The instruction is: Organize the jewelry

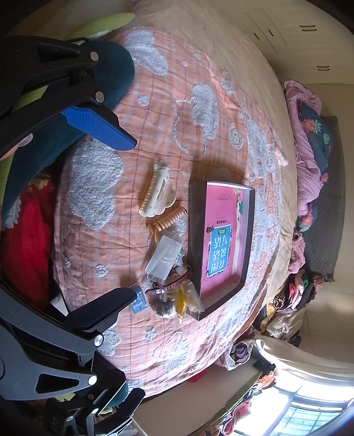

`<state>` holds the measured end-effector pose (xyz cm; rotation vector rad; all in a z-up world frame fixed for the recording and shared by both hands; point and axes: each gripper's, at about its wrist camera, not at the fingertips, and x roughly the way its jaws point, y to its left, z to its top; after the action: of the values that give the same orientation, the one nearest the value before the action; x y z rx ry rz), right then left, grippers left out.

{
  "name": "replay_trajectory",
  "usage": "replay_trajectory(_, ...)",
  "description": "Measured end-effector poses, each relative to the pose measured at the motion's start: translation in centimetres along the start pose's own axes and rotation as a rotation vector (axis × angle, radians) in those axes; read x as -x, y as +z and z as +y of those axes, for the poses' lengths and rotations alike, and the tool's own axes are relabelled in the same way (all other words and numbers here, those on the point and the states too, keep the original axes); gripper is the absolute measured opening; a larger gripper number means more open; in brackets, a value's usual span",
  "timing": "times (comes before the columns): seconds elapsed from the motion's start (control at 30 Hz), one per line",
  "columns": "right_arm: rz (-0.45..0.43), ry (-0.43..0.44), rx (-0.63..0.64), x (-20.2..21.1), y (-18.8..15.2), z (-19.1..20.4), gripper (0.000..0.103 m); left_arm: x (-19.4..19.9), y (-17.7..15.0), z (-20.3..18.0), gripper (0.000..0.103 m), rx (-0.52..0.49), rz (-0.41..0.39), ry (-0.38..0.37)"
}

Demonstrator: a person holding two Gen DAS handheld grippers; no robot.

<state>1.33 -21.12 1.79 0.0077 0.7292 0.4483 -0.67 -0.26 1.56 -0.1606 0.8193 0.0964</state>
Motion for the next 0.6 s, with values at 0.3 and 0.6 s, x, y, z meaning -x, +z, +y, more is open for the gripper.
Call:
replay_trajectory(0.3,-0.009,-0.004,-0.011,-0.1,0.4,-0.5,0.099,0.0,0.0,0.3,0.094,0.009,-0.008,0.009)
replay_trajectory(0.6,-0.028,0.002,-0.014,-0.8,2.6,-1.4,0.099,-1.0,1.2,3.1,0.094,0.04,-0.001,0.056)
